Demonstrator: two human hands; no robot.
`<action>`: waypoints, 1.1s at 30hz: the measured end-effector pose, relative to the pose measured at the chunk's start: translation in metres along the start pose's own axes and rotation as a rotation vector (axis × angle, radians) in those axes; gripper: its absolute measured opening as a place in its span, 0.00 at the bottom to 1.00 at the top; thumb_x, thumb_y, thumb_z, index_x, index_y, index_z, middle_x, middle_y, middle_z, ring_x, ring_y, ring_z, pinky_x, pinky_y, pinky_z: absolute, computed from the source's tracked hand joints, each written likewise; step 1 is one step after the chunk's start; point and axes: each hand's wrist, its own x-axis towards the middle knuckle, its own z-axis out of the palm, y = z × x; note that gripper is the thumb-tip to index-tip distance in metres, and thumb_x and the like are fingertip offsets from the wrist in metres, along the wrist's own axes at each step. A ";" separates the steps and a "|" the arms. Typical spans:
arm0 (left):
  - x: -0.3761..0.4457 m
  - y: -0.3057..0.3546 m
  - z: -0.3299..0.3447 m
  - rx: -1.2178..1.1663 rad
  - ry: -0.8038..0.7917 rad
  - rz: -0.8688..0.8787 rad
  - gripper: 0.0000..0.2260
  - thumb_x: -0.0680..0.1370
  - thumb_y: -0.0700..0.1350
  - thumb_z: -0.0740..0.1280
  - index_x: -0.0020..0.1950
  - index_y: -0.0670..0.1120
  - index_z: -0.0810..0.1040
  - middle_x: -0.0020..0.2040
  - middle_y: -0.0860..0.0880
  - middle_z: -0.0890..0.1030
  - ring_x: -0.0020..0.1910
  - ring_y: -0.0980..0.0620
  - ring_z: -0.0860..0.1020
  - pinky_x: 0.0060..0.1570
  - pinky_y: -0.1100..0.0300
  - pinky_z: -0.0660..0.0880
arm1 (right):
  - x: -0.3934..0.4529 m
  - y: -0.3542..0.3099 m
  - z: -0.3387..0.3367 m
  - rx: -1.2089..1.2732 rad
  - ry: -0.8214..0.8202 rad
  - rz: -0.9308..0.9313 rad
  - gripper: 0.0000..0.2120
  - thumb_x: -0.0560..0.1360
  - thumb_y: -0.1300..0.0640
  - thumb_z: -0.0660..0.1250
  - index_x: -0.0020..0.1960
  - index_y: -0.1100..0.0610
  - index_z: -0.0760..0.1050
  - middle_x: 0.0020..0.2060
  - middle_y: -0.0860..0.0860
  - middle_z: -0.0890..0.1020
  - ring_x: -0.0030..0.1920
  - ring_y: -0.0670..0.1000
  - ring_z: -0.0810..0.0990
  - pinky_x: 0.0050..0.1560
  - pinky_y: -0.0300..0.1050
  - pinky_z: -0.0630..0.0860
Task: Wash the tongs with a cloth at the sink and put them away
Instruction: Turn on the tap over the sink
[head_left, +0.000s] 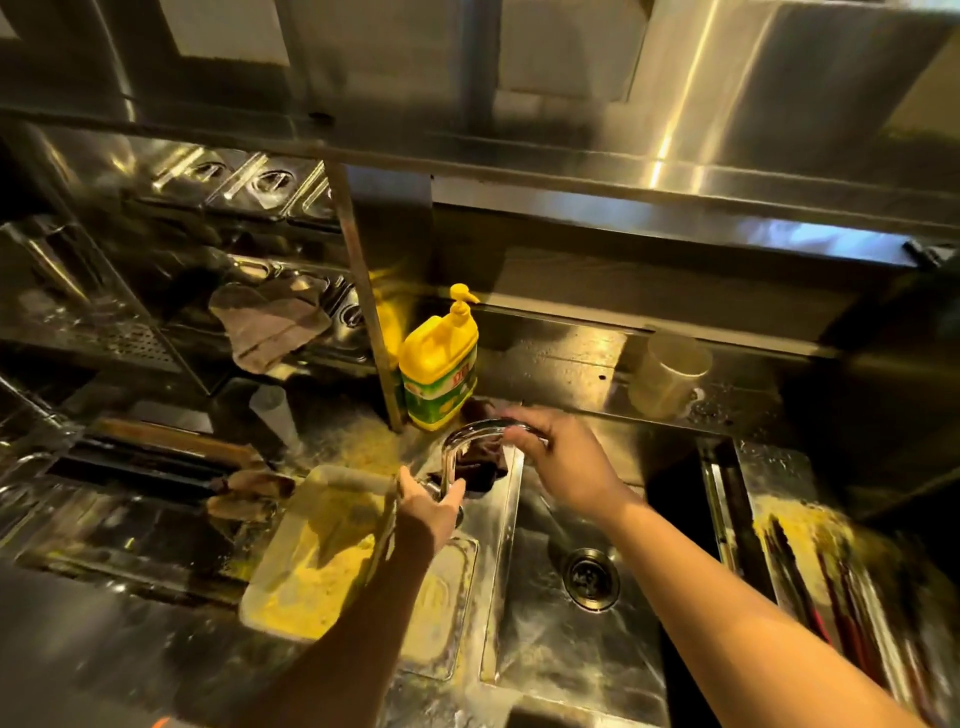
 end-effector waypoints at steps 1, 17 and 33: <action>0.001 -0.002 0.002 0.006 -0.001 0.000 0.47 0.75 0.58 0.70 0.82 0.47 0.42 0.82 0.41 0.55 0.78 0.38 0.61 0.76 0.44 0.61 | 0.001 0.000 0.000 -0.015 0.007 0.005 0.15 0.80 0.54 0.65 0.66 0.53 0.79 0.61 0.50 0.82 0.61 0.47 0.79 0.63 0.48 0.74; -0.046 -0.013 0.069 0.479 -0.063 0.693 0.23 0.73 0.44 0.68 0.67 0.55 0.69 0.69 0.49 0.64 0.68 0.49 0.67 0.64 0.57 0.69 | -0.023 0.043 -0.022 0.266 0.217 0.197 0.14 0.79 0.52 0.67 0.62 0.55 0.80 0.52 0.43 0.83 0.49 0.31 0.77 0.47 0.22 0.69; -0.006 0.000 0.097 0.169 -0.167 0.175 0.20 0.71 0.43 0.77 0.53 0.43 0.68 0.48 0.44 0.75 0.49 0.43 0.78 0.45 0.60 0.70 | -0.113 0.123 -0.015 0.346 0.176 0.581 0.12 0.82 0.59 0.62 0.47 0.46 0.81 0.47 0.42 0.84 0.51 0.45 0.83 0.52 0.42 0.78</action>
